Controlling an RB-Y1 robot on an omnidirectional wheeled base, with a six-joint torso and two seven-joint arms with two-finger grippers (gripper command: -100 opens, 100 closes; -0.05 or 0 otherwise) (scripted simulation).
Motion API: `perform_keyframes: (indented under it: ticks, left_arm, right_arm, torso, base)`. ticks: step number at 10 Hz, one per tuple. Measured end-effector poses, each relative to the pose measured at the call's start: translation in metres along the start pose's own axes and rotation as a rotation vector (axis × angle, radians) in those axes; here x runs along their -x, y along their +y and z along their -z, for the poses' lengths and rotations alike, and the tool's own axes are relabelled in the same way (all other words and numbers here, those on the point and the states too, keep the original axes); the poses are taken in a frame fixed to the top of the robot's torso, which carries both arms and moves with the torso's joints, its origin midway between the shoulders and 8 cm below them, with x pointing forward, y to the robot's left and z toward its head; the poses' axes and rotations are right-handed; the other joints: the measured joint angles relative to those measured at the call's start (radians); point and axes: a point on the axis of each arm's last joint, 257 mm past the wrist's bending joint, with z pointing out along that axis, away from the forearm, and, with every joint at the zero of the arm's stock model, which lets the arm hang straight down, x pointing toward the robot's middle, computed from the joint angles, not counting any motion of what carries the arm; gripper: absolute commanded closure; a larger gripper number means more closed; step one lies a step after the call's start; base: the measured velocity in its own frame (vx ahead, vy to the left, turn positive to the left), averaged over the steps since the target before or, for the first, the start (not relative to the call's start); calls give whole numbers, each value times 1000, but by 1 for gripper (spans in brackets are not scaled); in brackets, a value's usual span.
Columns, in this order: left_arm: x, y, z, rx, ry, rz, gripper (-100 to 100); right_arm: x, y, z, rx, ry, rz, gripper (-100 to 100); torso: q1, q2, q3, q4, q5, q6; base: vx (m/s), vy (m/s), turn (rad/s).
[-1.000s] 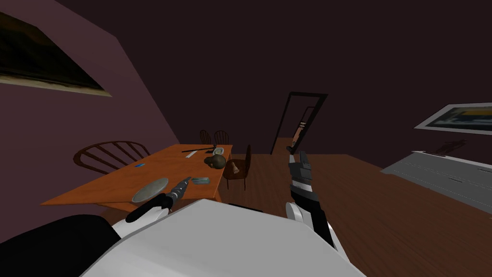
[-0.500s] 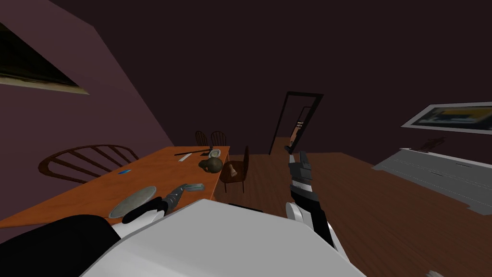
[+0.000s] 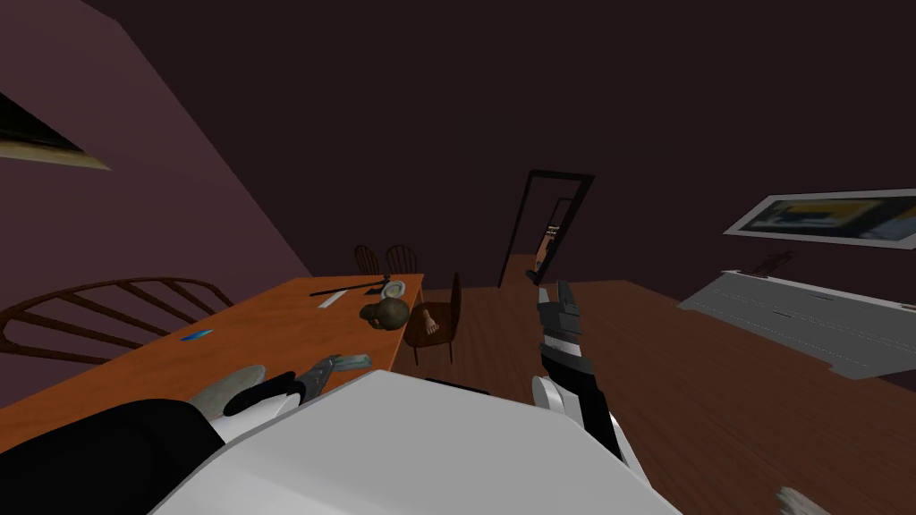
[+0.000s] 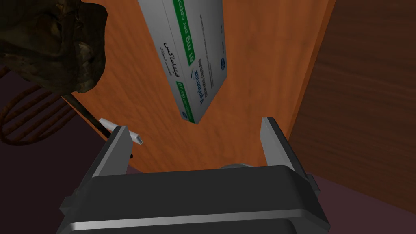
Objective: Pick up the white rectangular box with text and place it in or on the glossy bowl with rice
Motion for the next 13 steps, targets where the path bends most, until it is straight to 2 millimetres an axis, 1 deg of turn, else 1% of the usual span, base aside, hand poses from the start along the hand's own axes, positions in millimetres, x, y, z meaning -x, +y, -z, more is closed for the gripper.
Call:
perform_keyframes:
  ticks: [2,7,9,13]
  left_arm:
    - [1,19,-1,61,7,12,-100]
    - [-2,53,0,192,27,39,-100]
    - [-6,71,2,252,40,56,-100]
    - [-15,97,8,367,70,82,-100]
  right_arm:
    - [0,0,0,0,0,0,0]
    - [0,0,0,0,0,0,0]
    - [0,0,0,0,0,0,0]
    - [0,0,0,0,0,0,0]
  torso:
    - [0,0,0,0,0,0]
    - [-1,2,1,0,0,0]
    - [2,1,0,0,0,0]
    - [1,0,0,0,0,0]
  base:
    - [73,17,-67]
    - [61,24,-72]
    - [67,54,-88]
    - [66,47,-90]
